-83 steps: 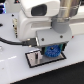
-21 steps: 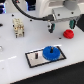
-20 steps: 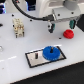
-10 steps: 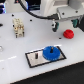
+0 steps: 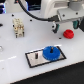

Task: Insert the blue gear onto the right peg, followed by the red gear

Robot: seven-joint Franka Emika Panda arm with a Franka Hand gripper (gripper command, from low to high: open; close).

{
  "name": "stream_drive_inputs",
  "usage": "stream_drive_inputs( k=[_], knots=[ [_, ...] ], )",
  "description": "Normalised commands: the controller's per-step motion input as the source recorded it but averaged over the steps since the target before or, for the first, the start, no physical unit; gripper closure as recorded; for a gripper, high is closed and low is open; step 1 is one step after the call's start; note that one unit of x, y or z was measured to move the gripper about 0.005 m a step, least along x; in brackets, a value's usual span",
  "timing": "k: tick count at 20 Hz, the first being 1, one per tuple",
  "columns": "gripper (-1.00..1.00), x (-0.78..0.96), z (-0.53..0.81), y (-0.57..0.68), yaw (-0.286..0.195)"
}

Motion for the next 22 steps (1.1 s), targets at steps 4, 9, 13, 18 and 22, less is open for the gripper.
stream_drive_inputs(
  k=[4, 9, 13, 18, 22],
  knots=[
    [-1.00, 0.21, 0.05, 0.24, 0.000],
    [-1.00, -0.13, -0.15, 0.29, 0.000],
    [-1.00, -0.23, -0.25, 0.20, 0.000],
    [-1.00, -0.16, -0.28, 0.05, 0.000],
    [1.00, -0.14, -0.27, 0.01, 0.000]
  ],
)
